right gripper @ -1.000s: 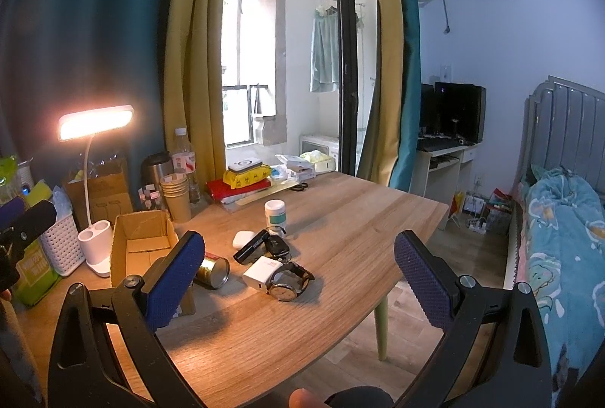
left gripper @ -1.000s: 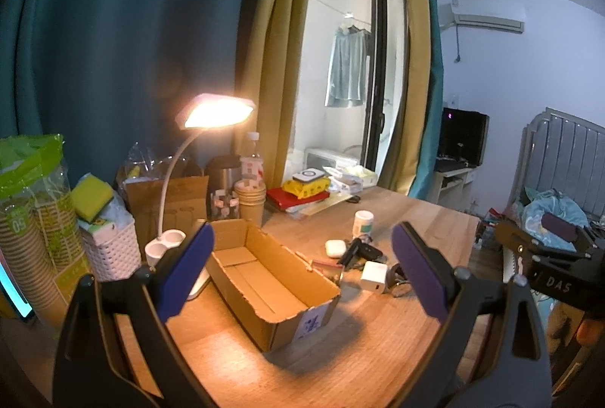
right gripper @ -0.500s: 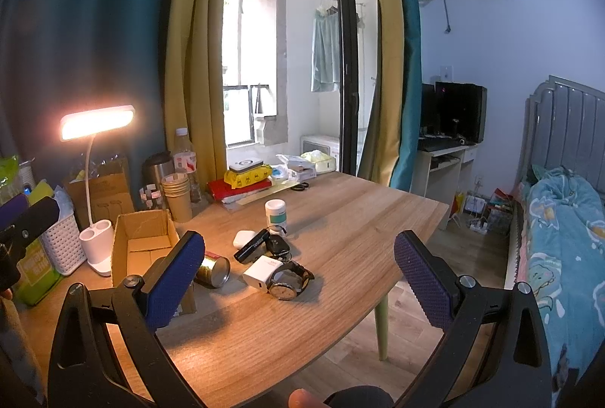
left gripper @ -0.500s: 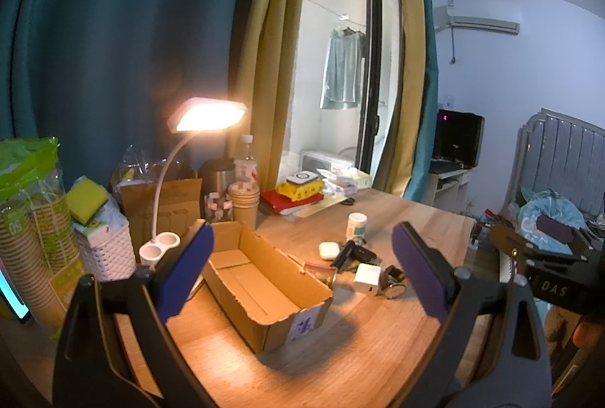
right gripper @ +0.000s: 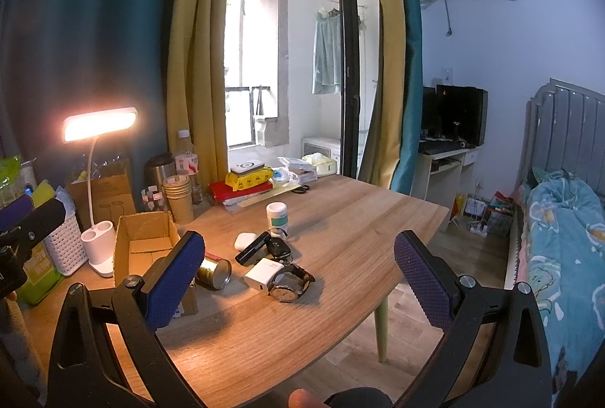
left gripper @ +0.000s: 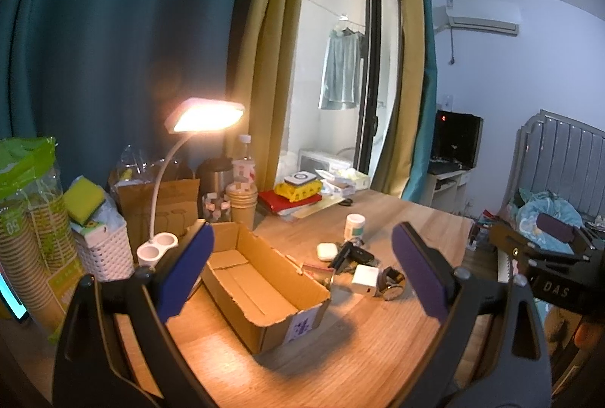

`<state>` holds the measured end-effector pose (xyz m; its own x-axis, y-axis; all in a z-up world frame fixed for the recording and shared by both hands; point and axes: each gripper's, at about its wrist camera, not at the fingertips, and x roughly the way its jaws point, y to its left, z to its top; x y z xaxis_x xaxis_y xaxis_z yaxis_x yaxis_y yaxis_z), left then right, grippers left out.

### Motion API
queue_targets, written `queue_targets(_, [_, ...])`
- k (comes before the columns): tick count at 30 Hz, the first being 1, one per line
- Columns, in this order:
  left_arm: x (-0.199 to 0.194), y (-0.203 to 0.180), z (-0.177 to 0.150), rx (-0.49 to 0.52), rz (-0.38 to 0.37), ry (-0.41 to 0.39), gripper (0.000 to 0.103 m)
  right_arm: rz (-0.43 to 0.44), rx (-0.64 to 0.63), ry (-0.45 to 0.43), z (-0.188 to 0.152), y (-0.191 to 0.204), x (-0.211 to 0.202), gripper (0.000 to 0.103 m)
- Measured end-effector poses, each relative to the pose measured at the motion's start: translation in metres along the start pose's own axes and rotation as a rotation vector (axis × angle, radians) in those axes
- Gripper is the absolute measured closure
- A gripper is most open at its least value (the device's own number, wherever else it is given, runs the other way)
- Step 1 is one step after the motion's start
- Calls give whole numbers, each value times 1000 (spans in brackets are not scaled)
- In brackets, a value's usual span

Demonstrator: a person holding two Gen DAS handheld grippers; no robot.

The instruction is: Organize rigid objects

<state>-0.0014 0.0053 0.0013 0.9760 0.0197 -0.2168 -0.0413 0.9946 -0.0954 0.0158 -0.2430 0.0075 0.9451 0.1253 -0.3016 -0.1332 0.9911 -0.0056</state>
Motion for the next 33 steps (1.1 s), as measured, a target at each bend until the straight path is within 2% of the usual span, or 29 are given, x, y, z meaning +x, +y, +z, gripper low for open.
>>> queue_targets(14, [2, 1, 1, -7, 8, 0, 7, 10, -2, 9, 1, 2, 4, 1])
queue_targets(18, [13, 8, -3, -18, 32, 27, 7, 20, -7, 26, -1, 4, 13, 1])
queue_targets(27, [78, 41, -29, -71, 157, 208, 7, 23, -1, 100, -13, 1, 61, 1])
queue_targets(33, [123, 66, -46, -75, 202, 293, 7, 22, 8, 169, -25, -3, 100, 1])
